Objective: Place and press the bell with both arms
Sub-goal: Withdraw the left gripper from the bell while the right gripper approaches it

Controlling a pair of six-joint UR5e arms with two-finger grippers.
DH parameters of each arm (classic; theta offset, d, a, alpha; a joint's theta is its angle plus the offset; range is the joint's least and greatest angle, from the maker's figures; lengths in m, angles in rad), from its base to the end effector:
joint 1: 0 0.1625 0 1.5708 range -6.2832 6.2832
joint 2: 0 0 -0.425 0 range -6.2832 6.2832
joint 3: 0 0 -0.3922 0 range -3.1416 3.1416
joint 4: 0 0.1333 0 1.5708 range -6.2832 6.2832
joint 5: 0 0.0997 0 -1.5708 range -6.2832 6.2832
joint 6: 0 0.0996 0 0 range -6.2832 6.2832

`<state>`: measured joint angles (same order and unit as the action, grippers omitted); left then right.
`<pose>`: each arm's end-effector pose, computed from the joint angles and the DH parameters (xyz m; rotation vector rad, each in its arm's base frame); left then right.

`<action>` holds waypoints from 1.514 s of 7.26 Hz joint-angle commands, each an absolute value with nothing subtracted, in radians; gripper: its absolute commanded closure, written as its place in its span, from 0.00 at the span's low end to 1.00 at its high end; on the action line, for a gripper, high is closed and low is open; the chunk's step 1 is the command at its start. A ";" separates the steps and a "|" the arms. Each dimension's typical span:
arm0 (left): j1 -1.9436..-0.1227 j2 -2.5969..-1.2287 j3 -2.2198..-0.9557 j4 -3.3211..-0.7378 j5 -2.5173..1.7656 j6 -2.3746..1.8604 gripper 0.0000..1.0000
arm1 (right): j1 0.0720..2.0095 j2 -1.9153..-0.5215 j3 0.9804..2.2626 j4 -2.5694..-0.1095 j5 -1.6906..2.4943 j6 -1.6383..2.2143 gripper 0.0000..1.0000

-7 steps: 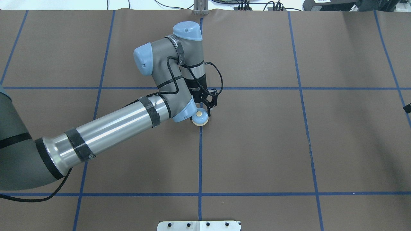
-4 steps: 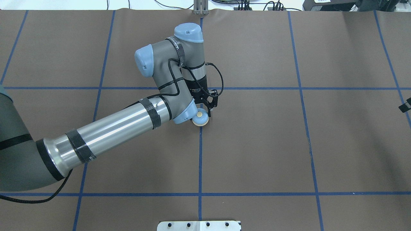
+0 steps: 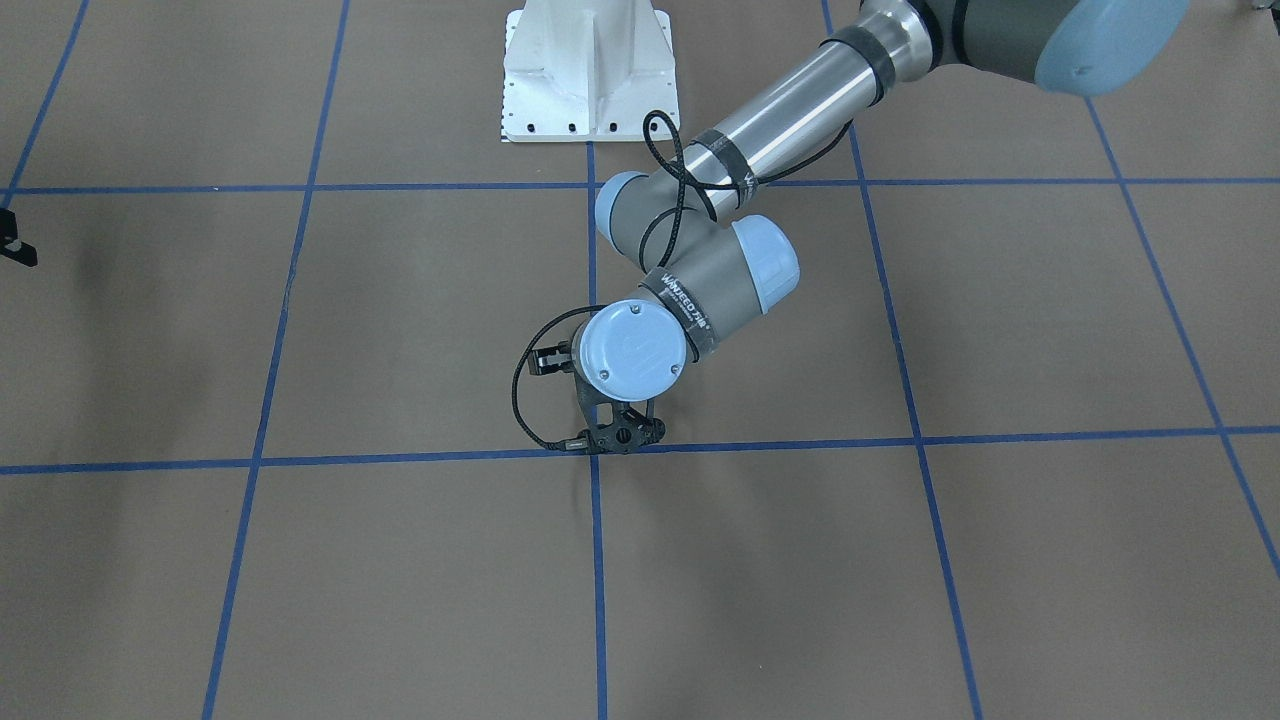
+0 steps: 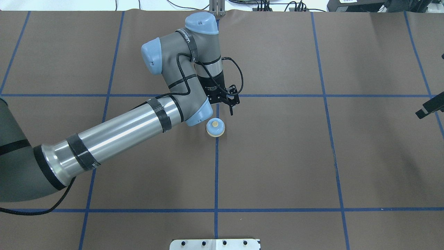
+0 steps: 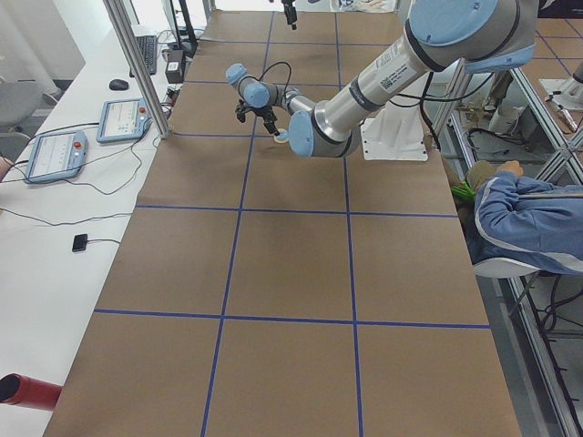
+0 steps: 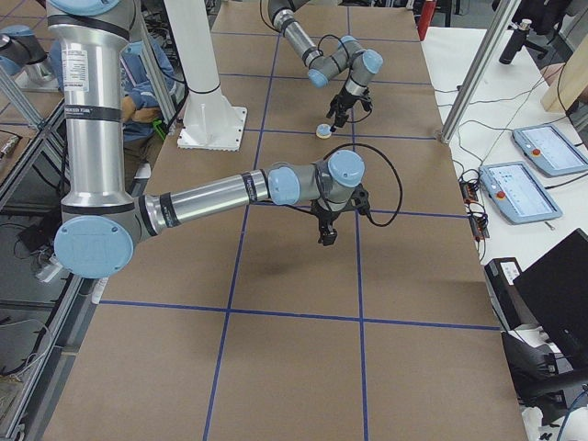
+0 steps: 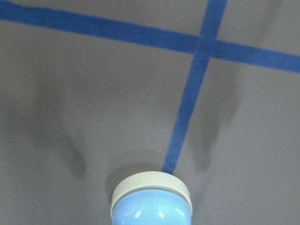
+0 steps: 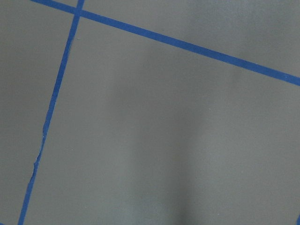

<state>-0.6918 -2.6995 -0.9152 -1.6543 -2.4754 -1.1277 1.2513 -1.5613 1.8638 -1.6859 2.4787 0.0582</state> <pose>0.6198 -0.5849 0.1652 -0.4629 0.9072 0.0248 -0.1012 -0.4803 0.5123 0.0013 -0.9260 -0.3275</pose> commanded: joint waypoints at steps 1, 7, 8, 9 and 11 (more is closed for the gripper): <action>-0.730 -2.650 -1.041 -1.644 -2.482 -1.127 0.00 | 1.163 -1.455 1.862 -1.686 2.470 0.249 0.00; -0.869 -2.005 -1.734 -1.654 -2.471 -1.015 0.01 | 0.751 -1.067 1.832 -1.672 2.105 0.907 0.00; -0.903 -1.888 -1.814 -1.652 -2.471 -0.950 0.01 | 0.683 -1.033 1.775 -1.555 2.029 1.051 0.00; -0.938 -1.829 -1.841 -1.654 -2.470 -0.928 0.01 | 0.631 -0.973 1.662 -1.404 1.976 1.206 0.02; -0.972 -1.789 -1.861 -1.652 -2.468 -0.922 0.01 | 0.527 -0.776 1.449 -1.393 1.781 1.319 0.26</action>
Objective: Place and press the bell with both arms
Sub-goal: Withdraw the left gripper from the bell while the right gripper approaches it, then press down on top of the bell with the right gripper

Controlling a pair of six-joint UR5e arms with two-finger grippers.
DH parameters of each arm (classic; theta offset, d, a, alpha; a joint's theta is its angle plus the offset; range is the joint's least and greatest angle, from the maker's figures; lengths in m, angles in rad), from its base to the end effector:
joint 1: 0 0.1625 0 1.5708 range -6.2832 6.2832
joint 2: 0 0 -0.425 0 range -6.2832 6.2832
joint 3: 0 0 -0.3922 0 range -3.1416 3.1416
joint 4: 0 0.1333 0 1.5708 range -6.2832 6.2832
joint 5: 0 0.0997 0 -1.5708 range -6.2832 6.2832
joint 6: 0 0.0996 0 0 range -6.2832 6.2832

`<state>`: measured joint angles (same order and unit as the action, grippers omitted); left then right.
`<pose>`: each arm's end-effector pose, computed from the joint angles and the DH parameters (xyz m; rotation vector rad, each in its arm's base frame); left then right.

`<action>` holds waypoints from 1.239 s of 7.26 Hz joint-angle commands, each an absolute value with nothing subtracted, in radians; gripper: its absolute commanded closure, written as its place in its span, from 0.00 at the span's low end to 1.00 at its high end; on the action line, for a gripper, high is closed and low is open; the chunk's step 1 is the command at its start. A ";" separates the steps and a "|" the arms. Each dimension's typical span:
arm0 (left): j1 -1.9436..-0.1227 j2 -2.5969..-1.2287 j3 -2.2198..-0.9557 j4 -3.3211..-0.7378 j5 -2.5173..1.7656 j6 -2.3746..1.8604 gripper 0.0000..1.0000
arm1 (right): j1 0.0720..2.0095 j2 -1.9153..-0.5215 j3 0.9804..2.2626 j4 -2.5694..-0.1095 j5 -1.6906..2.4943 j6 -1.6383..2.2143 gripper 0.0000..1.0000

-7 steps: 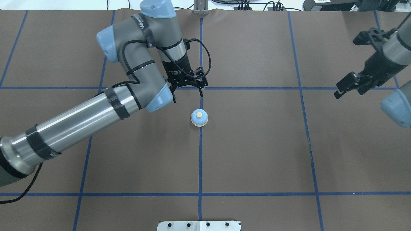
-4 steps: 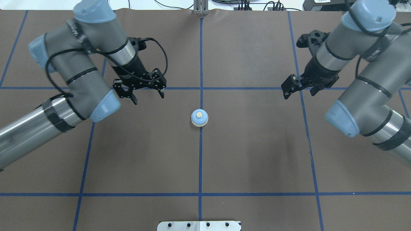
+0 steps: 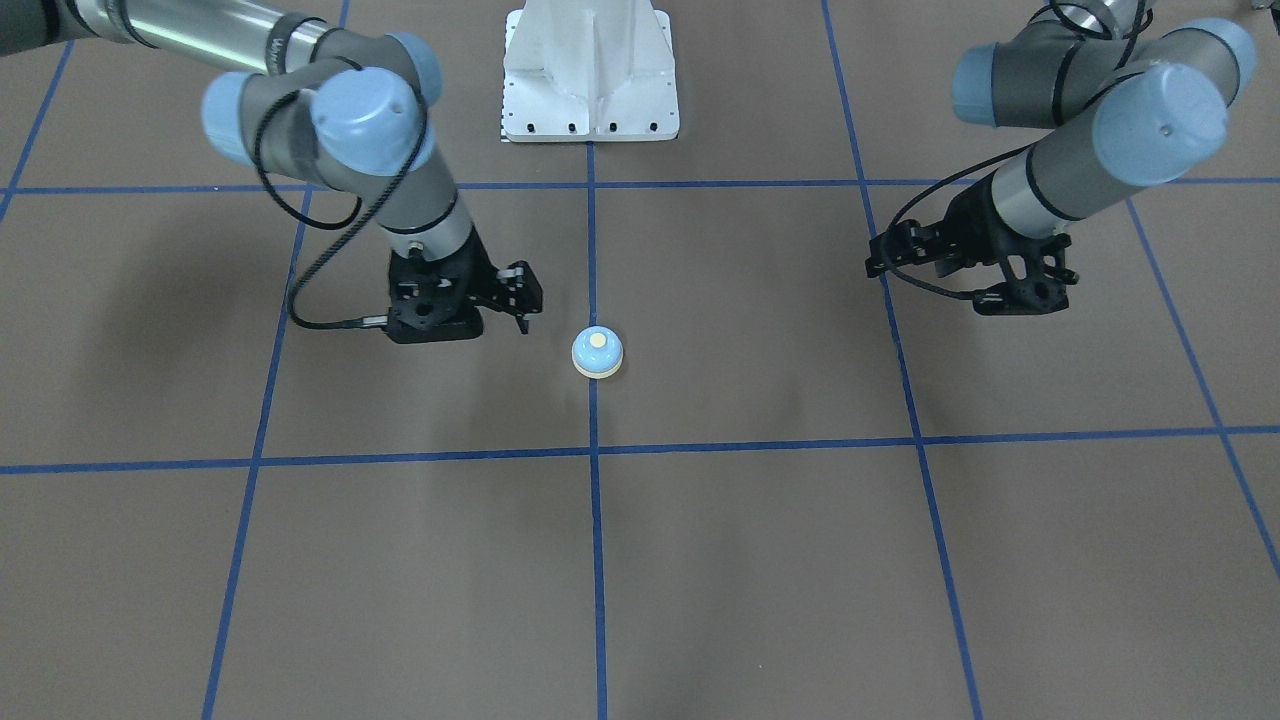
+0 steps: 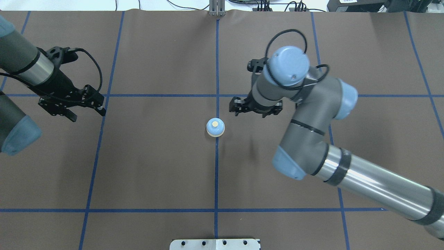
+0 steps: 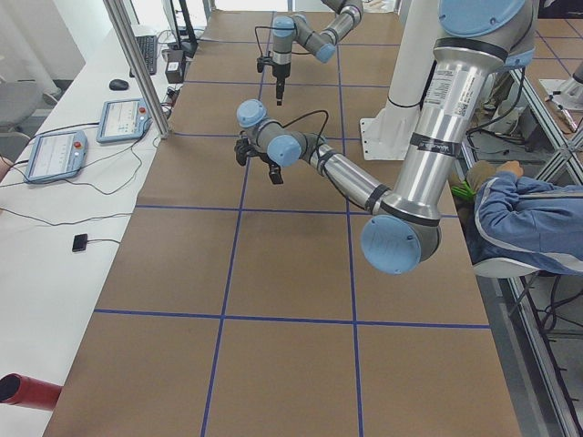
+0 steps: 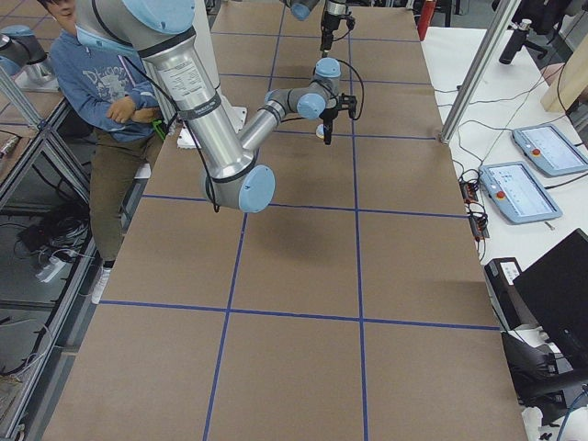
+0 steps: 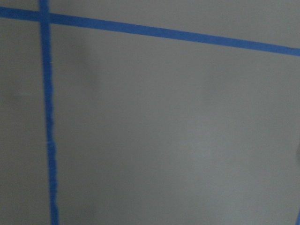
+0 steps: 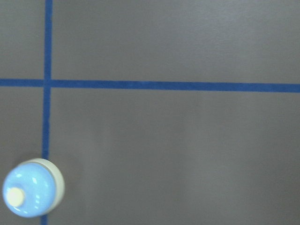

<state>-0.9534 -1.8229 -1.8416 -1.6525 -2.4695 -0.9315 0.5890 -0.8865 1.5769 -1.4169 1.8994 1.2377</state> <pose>0.2808 -0.4912 0.3725 -0.2056 1.0123 -0.0141 -0.5323 -0.4773 0.2301 0.0956 -0.8862 0.1000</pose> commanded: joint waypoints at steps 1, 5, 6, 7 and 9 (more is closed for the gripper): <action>-0.973 -1.784 -1.862 -1.652 -2.467 -0.923 0.01 | 0.516 -0.741 1.416 -1.390 1.775 1.391 0.79; -0.971 -1.782 -1.862 -1.649 -2.459 -0.923 0.01 | 0.515 -0.732 1.411 -1.388 1.796 1.397 1.00; -0.968 -1.782 -1.862 -1.649 -2.457 -0.925 0.01 | 0.515 -0.721 1.411 -1.390 1.811 1.400 1.00; -0.968 -1.782 -1.862 -1.649 -2.457 -0.925 0.01 | 0.515 -0.722 1.407 -1.390 1.813 1.402 1.00; -0.968 -1.782 -1.862 -1.649 -2.457 -0.925 0.01 | 0.509 -0.727 1.396 -1.390 1.813 1.401 1.00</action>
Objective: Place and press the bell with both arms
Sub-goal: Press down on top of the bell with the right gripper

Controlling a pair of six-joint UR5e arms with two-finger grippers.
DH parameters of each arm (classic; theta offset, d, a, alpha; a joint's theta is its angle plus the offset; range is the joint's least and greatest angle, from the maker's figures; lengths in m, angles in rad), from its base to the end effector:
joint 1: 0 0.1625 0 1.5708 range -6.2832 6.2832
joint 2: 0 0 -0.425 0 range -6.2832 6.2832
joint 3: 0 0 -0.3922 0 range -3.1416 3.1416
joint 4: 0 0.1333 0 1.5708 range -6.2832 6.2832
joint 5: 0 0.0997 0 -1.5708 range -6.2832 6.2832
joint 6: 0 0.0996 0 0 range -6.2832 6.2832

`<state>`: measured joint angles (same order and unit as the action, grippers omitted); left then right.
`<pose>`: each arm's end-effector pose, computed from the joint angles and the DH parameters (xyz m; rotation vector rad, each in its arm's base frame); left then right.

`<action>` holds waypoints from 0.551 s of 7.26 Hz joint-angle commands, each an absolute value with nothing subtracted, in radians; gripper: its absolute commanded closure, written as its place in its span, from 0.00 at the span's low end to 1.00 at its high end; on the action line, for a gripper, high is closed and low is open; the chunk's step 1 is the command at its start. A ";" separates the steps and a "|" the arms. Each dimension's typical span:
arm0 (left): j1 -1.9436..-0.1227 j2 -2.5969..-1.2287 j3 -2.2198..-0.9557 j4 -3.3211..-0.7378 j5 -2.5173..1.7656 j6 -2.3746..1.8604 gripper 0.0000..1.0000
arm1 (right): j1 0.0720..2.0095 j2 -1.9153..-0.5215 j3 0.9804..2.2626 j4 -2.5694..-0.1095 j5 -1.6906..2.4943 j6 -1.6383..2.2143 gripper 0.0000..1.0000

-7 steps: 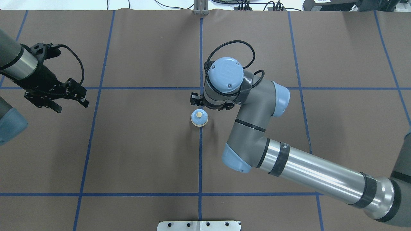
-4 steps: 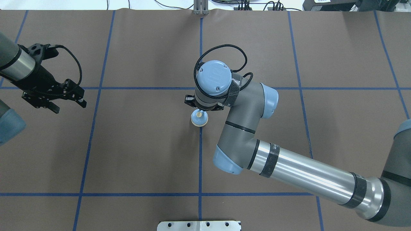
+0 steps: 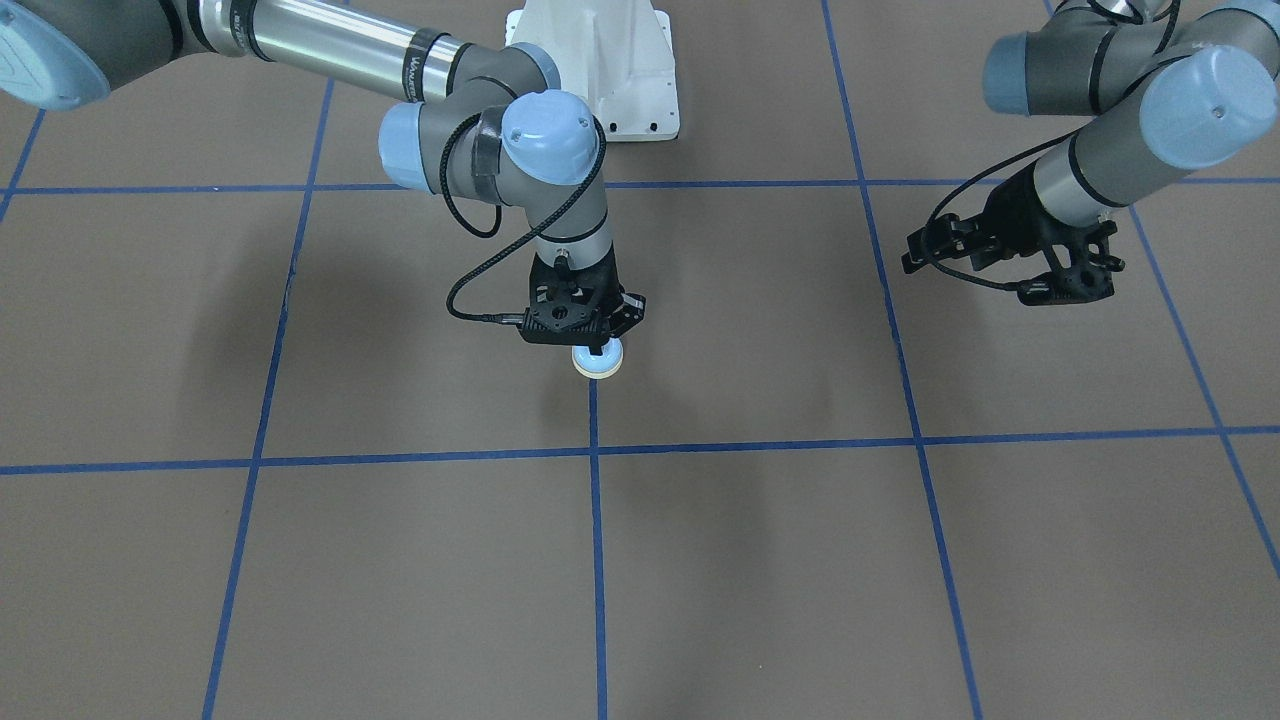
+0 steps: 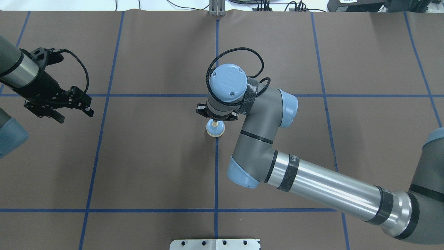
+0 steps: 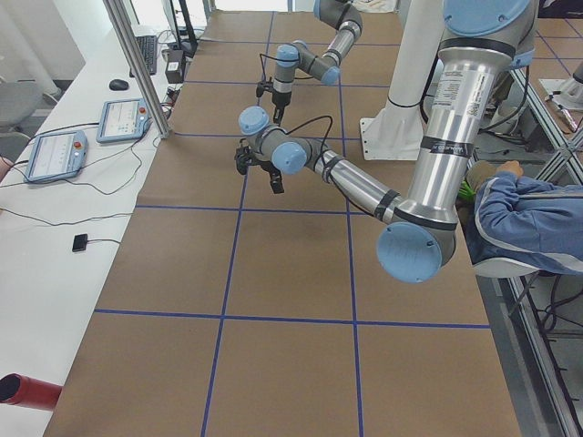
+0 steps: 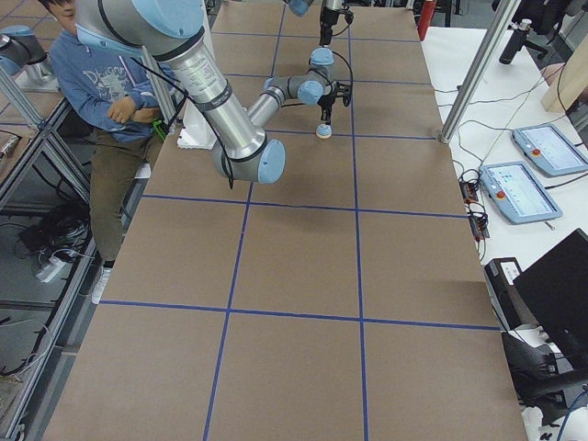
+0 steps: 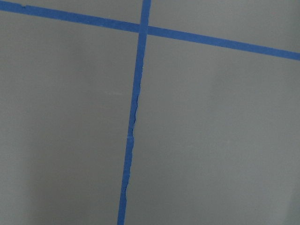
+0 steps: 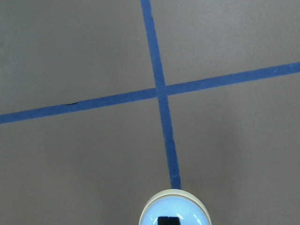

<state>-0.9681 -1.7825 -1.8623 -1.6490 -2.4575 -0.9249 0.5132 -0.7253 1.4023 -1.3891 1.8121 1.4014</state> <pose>0.2660 -0.4855 0.3867 -0.2031 0.9939 -0.0365 -0.6102 -0.4696 0.1865 0.0729 -0.8823 0.2175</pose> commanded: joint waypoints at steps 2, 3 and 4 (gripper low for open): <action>-0.963 -1.782 -1.862 -1.649 -2.457 -0.933 0.01 | 0.505 -0.717 1.393 -1.388 1.815 1.402 1.00; -0.963 -1.784 -1.864 -1.649 -2.456 -0.934 0.01 | 0.505 -0.718 1.393 -1.390 1.821 1.401 1.00; -0.963 -1.784 -1.864 -1.649 -2.454 -0.934 0.01 | 0.518 -0.718 1.403 -1.391 1.851 1.397 1.00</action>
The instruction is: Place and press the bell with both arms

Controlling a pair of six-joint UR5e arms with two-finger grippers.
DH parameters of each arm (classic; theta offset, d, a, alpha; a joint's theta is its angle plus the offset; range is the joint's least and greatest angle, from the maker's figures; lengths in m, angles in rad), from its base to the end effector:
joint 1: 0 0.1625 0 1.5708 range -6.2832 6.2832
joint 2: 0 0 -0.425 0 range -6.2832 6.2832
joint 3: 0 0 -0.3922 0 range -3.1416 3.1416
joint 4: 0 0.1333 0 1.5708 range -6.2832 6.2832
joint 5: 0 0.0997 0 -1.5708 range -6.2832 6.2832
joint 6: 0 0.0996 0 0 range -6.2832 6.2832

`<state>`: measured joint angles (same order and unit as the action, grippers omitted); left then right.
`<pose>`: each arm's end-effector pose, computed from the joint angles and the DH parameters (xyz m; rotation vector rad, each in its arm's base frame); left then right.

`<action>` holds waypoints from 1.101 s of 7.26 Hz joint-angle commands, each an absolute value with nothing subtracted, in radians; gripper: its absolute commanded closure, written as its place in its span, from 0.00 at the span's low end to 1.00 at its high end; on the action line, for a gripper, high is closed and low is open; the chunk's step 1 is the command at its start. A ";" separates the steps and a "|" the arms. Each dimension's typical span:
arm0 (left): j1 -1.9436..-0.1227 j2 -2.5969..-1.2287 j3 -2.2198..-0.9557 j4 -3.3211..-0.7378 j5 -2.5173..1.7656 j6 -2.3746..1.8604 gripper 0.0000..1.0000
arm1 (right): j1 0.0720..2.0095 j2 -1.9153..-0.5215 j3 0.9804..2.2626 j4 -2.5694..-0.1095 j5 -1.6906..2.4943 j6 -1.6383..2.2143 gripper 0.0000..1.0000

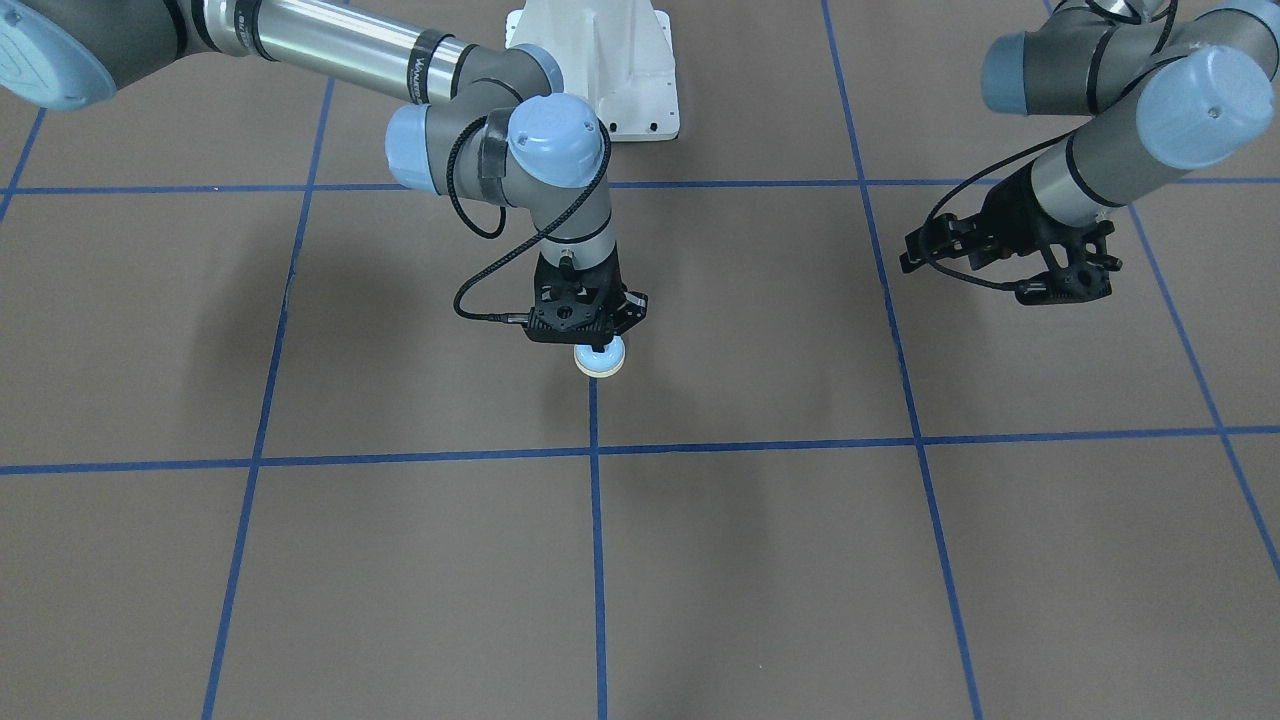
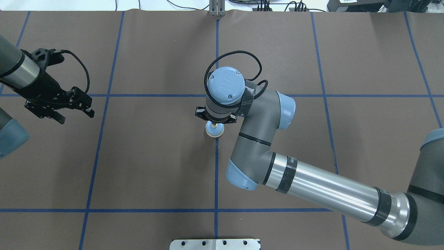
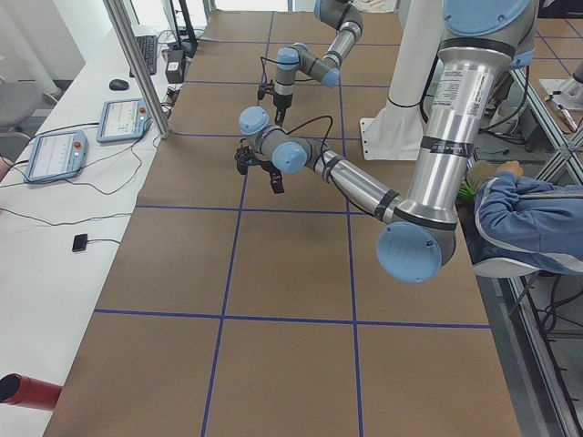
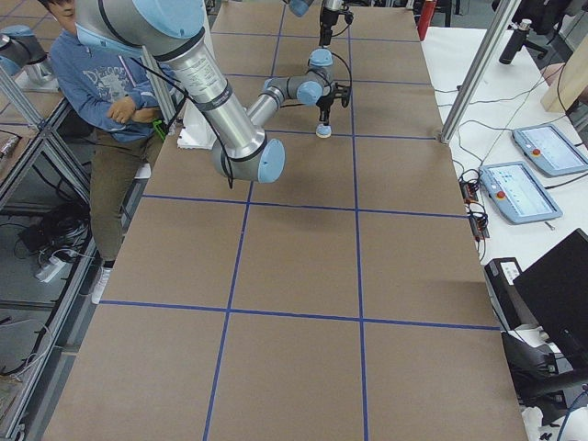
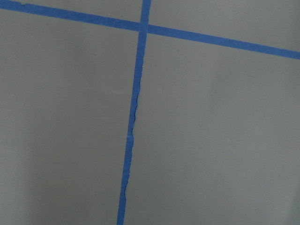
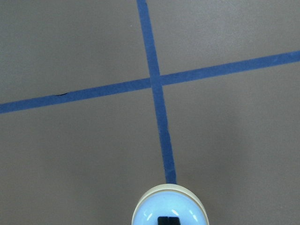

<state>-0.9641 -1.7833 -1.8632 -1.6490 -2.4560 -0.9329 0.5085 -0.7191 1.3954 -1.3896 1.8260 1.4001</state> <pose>0.2679 -0.4846 0.3860 -0.2068 0.9927 -0.0398 -0.6145 -0.4663 0.1846 0.0585 -0.8850 0.2060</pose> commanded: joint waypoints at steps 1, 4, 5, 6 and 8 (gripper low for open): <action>-0.965 -1.784 -1.865 -1.649 -2.454 -0.934 0.01 | 0.575 -0.725 1.428 -1.394 1.958 1.390 1.00; -0.973 -1.784 -1.871 -1.652 -2.453 -0.911 0.01 | 0.699 -1.019 1.705 -1.393 2.041 1.248 1.00; -0.983 -1.772 -1.870 -1.649 -2.453 -0.834 0.01 | 0.765 -1.120 1.756 -1.388 2.104 1.158 1.00; -1.020 -1.720 -1.870 -1.649 -2.454 -0.701 0.01 | 0.850 -1.228 1.807 -1.385 2.164 1.062 1.00; -1.142 -1.602 -1.879 -1.651 -2.456 -0.451 0.01 | 1.033 -1.392 1.838 -1.385 2.253 0.836 0.68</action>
<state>-1.0694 -1.6768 -1.8742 -1.6502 -2.4552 -0.6111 0.9186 -1.2864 1.8157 -1.3851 2.1968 0.9741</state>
